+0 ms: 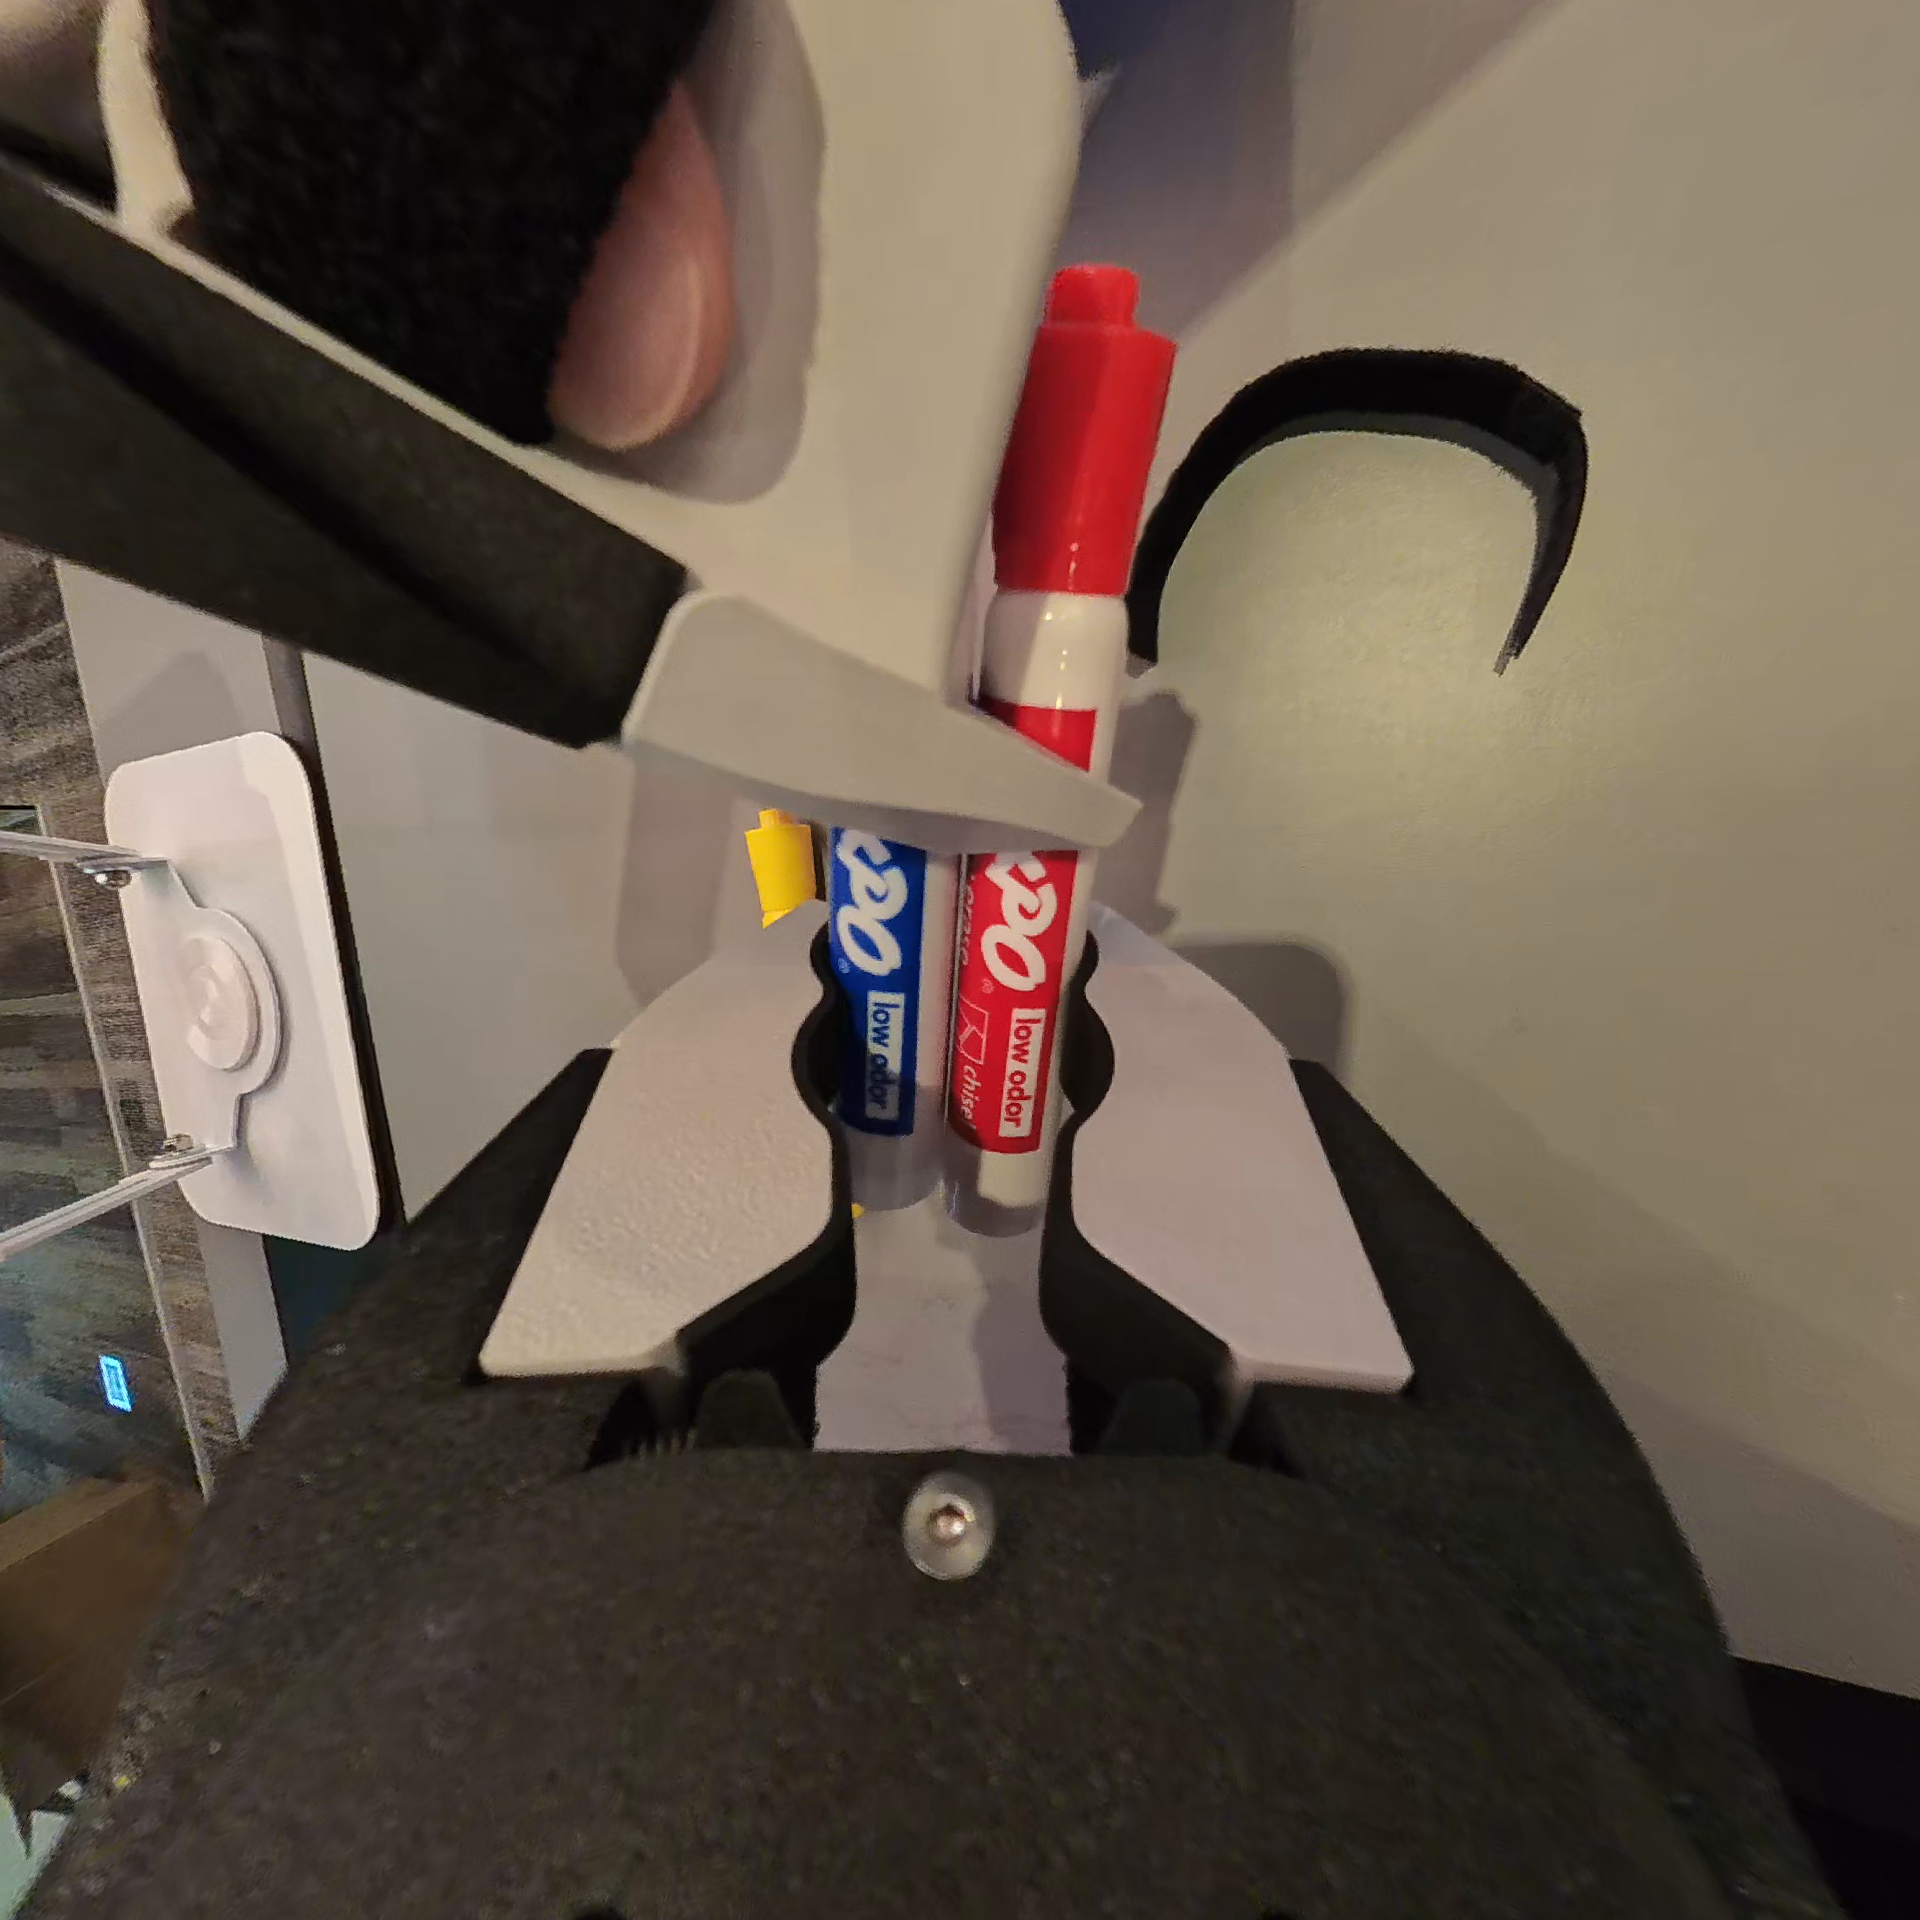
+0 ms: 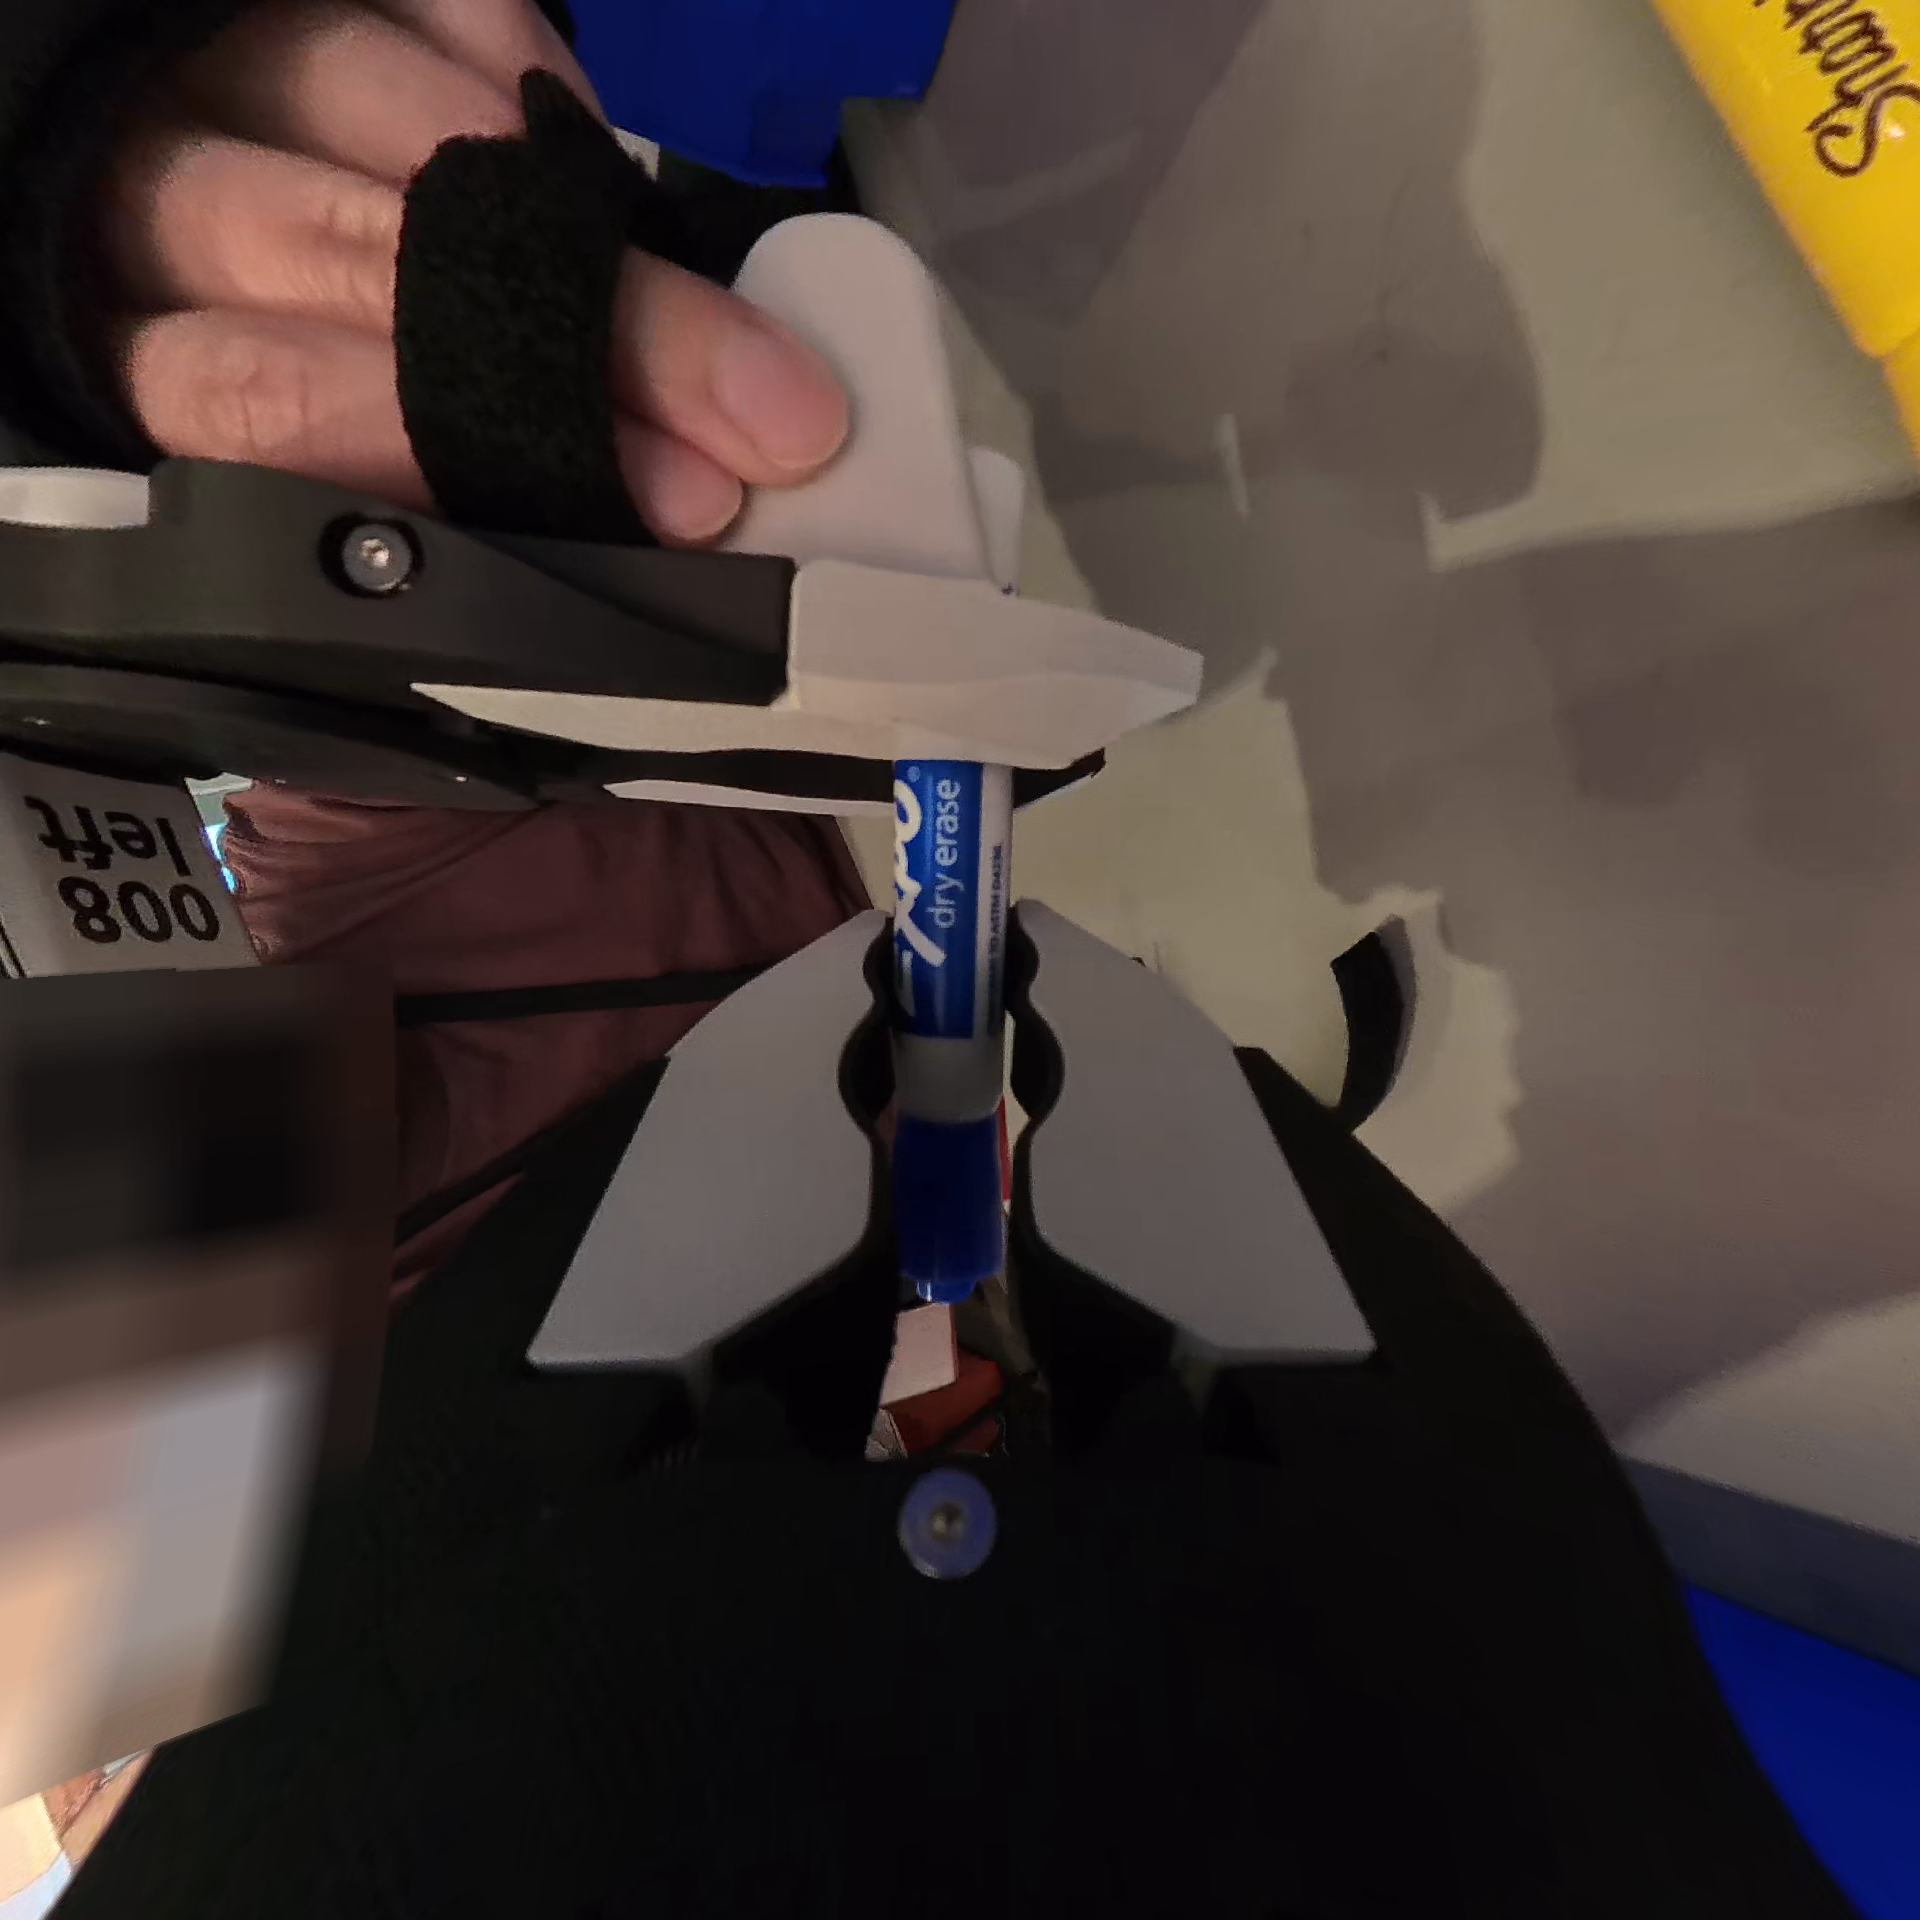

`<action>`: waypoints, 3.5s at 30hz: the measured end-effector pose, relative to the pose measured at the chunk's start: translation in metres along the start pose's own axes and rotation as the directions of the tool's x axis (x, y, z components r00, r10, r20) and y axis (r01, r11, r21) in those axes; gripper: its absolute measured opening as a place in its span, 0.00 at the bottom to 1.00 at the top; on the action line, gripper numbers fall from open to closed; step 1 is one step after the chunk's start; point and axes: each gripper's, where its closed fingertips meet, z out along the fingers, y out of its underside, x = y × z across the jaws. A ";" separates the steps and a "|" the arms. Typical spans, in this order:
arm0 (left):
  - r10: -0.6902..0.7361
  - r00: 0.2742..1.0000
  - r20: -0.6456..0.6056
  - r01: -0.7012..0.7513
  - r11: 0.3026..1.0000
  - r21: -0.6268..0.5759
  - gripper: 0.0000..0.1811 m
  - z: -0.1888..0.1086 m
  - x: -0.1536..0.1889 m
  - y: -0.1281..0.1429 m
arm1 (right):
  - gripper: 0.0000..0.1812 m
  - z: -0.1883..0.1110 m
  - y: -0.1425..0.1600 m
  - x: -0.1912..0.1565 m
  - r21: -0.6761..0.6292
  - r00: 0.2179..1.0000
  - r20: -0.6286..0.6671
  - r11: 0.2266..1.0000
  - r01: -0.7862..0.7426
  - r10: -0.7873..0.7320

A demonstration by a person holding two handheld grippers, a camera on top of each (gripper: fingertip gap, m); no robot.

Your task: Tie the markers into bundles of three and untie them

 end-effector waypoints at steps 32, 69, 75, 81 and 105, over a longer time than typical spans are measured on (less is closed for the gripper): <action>-0.082 0.997 -0.016 0.079 0.989 -0.122 0.21 -0.026 -0.008 0.050 | 0.28 -0.047 -0.041 0.009 0.287 0.951 -0.171 0.910 0.299 -0.258; -0.229 0.972 0.043 0.232 0.942 -0.240 0.21 -0.079 -0.015 0.113 | 0.11 -0.007 -0.084 0.124 0.076 0.553 -0.712 0.735 0.674 -0.433; -0.248 0.969 0.021 0.244 0.930 -0.274 0.21 -0.068 -0.015 0.121 | 0.10 -0.020 -0.077 0.106 0.105 0.585 -0.705 0.758 0.644 -0.400; -0.257 0.966 0.008 0.248 0.924 -0.292 0.21 -0.061 -0.015 0.123 | 0.10 -0.080 -0.056 0.054 0.166 0.509 -0.803 0.703 0.692 -0.311; -0.278 0.957 -0.085 0.246 0.930 -0.273 0.21 -0.047 -0.003 0.100 | 0.10 -0.011 -0.064 -0.025 -0.157 0.189 -0.794 0.496 0.854 -0.577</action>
